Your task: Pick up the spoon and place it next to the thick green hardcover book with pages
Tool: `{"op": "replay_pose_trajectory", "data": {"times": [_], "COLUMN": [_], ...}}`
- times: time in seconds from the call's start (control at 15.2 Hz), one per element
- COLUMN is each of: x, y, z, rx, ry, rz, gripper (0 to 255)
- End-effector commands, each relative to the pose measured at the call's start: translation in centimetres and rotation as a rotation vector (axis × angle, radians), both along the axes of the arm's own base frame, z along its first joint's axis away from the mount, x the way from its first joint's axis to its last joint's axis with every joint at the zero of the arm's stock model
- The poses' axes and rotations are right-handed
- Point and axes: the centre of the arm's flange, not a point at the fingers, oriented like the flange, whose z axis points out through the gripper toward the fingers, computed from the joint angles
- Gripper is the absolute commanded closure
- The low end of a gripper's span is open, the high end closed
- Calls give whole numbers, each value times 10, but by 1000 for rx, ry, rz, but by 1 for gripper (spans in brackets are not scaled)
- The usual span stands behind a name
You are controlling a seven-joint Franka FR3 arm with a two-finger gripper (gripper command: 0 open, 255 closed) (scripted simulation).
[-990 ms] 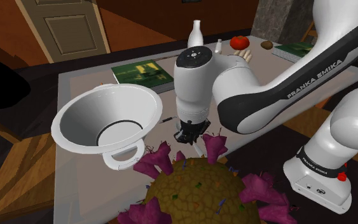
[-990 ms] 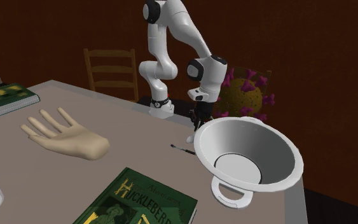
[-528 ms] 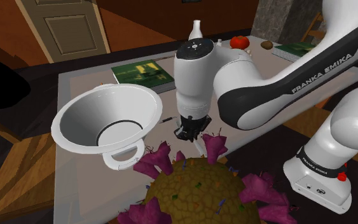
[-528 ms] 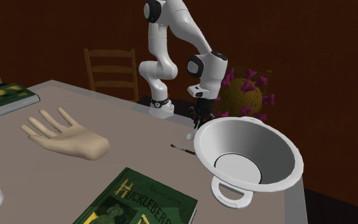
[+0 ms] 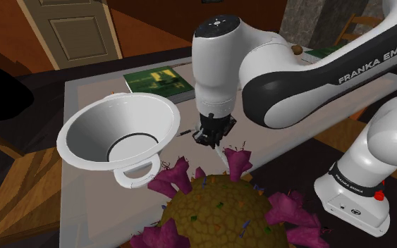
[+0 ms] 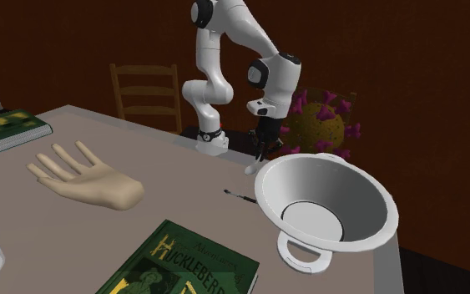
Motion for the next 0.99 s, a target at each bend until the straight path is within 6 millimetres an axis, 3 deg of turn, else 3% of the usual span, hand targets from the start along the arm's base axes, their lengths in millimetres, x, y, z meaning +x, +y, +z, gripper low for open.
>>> {"op": "replay_pose_trajectory", "data": {"times": [0.0,0.73,0.92], "x": [-1,-1,33], "y": [0,0,-21], "z": [11,66,66], "rx": [0,0,0], "ry": [1,1,1], "rz": [0,0,0], "gripper": [255,255,255]}}
